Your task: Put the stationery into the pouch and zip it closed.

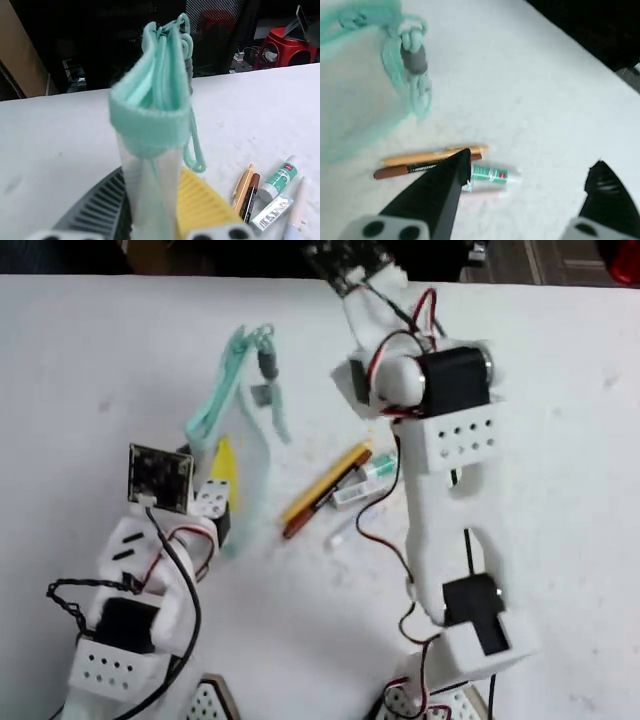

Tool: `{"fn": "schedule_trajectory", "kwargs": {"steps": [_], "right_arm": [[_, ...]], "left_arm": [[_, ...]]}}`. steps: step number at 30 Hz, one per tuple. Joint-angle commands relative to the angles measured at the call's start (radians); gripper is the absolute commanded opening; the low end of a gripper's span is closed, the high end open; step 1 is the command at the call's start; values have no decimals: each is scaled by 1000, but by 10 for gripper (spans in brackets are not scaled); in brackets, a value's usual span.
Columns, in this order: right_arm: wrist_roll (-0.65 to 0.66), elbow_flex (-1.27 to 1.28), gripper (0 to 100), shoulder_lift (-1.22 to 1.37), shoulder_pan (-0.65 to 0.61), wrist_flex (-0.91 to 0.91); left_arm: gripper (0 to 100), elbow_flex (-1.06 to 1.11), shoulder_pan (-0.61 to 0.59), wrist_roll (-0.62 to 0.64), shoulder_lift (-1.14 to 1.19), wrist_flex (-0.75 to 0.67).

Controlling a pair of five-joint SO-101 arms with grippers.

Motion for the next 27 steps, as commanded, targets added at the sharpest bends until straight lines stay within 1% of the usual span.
{"fn": "schedule_trajectory", "kwargs": {"steps": [1, 2, 3, 6, 7, 9, 11, 13, 15, 18, 23, 27], "right_arm": [[-6, 173, 326, -65, 59, -1], [-6, 226, 293, -61, 81, -18], [-8, 278, 239, -53, 102, -39], [-8, 411, 33, -21, 168, -108], [-8, 453, 6, -5, 186, -114], [-12, 529, 84, 36, 216, -124], [-66, 583, 169, 81, 259, -180], [-129, 611, 228, 131, 297, -246], [-187, 620, 221, 182, 315, -283], [-267, 618, 195, 266, 300, -300], [-419, 615, 195, 381, 291, -392], [-493, 615, 237, 390, 269, -414]], "left_arm": [[28, -2, -24, 8, -21, -28], [28, -2, -22, 8, -21, -26], [28, 0, -21, 8, -21, -25], [28, 11, -18, 6, -21, -29], [28, 12, -18, 6, -21, -29], [28, 14, -18, 6, -21, -29], [28, 14, -18, 5, -21, -29], [44, 14, -19, 5, -21, -29], [105, 14, -22, 9, -21, -26], [199, 29, -22, 12, -21, -25], [193, 37, -22, 12, -21, -29], [193, 38, -24, 11, -21, -29]]}}
